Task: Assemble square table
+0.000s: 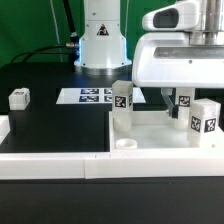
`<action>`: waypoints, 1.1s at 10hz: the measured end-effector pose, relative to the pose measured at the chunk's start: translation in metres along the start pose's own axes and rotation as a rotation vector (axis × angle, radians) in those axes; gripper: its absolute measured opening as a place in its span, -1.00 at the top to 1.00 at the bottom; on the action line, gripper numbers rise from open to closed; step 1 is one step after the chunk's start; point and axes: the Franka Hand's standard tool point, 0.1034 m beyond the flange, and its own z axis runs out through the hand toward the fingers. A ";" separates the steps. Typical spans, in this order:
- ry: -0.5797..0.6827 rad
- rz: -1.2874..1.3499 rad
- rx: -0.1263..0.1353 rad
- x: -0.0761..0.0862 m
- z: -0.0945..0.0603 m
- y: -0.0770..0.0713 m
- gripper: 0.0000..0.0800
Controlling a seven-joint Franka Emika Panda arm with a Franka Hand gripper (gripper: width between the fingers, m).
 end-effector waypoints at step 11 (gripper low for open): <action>0.007 0.438 -0.022 0.004 0.002 0.019 0.26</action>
Offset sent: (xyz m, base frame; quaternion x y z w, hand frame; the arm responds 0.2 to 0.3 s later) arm 0.0000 0.0000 0.0000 0.0000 0.0000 0.0000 1.0000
